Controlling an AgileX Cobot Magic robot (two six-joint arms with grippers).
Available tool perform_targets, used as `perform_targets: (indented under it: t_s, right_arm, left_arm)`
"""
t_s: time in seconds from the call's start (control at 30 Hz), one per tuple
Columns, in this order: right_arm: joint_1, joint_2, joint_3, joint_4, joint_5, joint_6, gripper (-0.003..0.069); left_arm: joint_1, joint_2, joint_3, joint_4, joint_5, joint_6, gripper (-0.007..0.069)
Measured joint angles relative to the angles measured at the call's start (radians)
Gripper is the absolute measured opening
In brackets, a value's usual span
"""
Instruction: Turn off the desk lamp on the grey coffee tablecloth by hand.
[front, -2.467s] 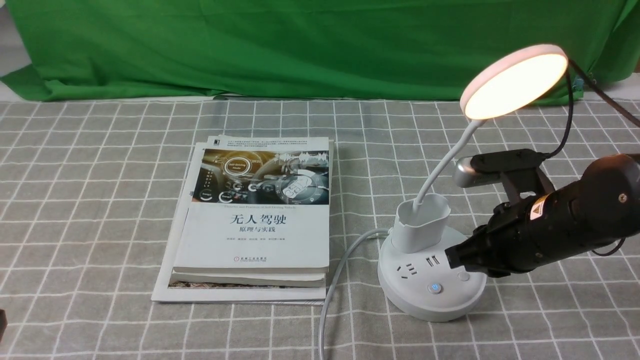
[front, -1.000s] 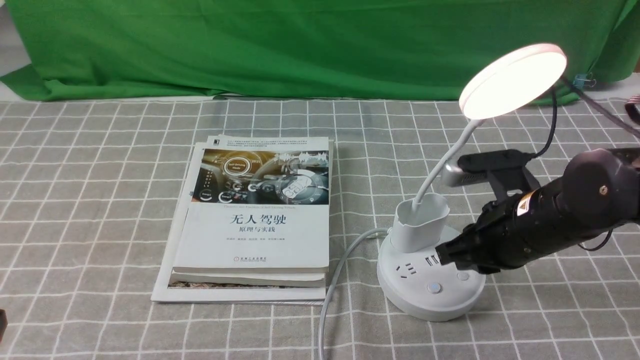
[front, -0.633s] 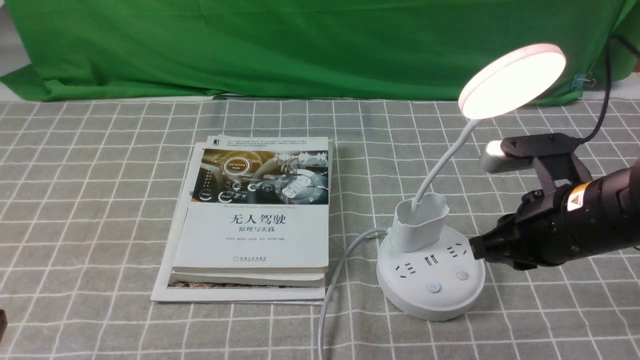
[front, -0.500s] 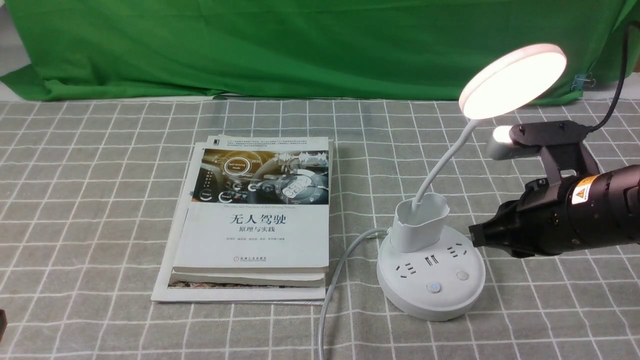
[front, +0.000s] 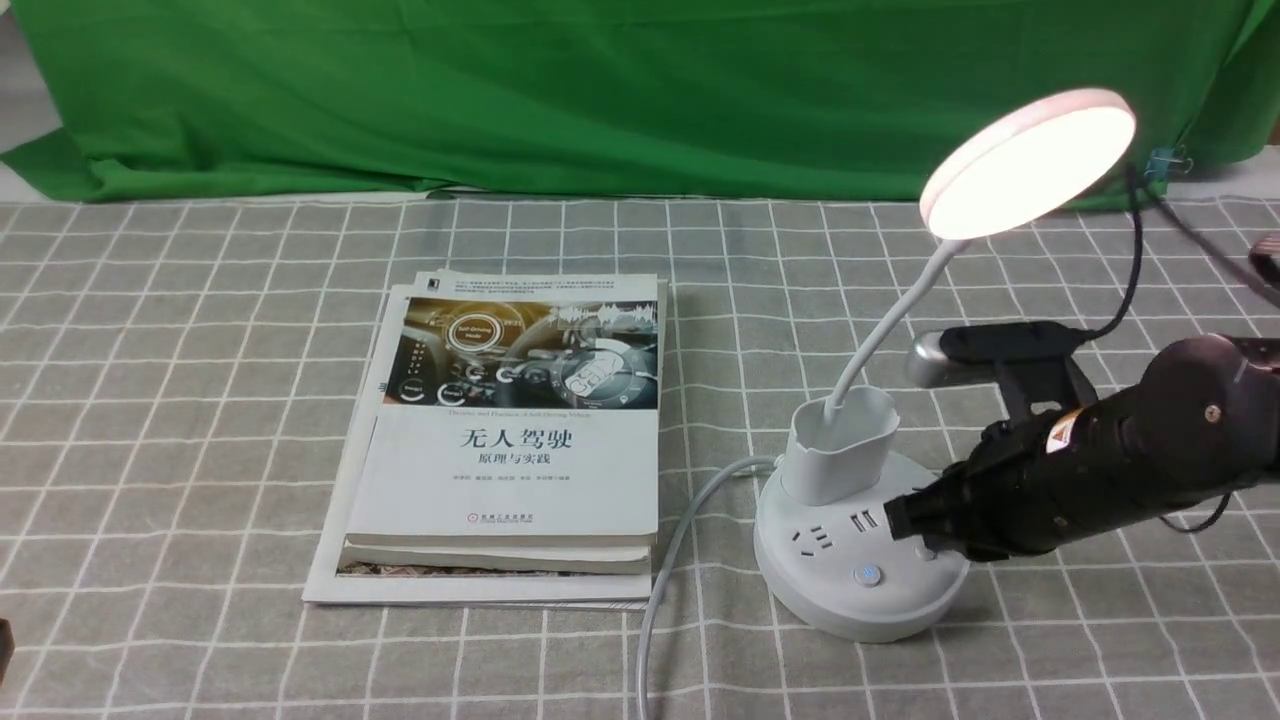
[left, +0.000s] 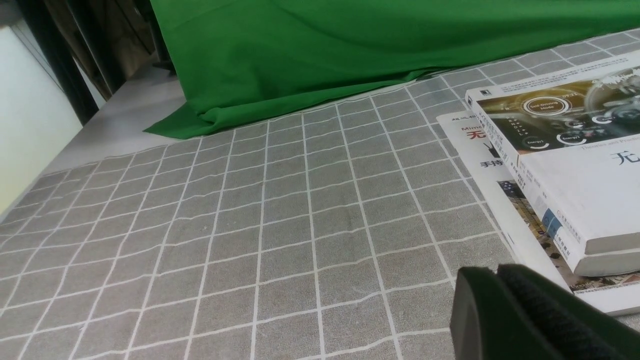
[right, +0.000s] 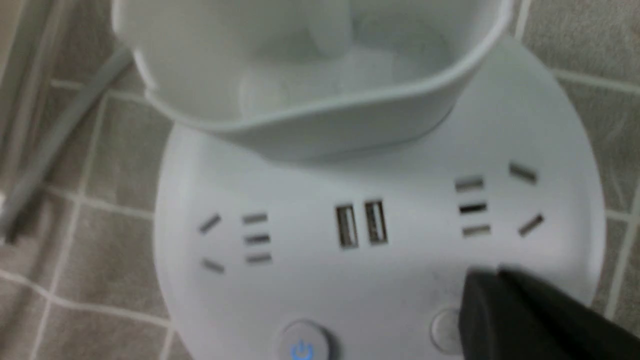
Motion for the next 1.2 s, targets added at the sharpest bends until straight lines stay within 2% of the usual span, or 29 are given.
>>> perform_targets:
  t_s: [0.43,0.8,0.97,1.2]
  right_arm:
    - [0.002,-0.152,0.007,0.007,0.035,-0.002,0.0034]
    - [0.033,0.017,-0.008,0.019,-0.001,-0.007,0.0039]
    - [0.033,-0.012,-0.004,0.021,0.000,0.001,0.0038]
    - [0.005,-0.289,0.009,-0.013,0.115,0.020,0.0038]
  left_arm:
    - [0.000,0.000,0.000,0.000,0.000,-0.001,0.0019]
    - [0.000,0.000,0.000,0.000,0.000,-0.001,0.0019]
    - [0.000,0.000,0.000,0.000,0.000,-0.001,0.0019]
    - [0.000,0.000,0.000,0.000,0.000,-0.001,0.0019]
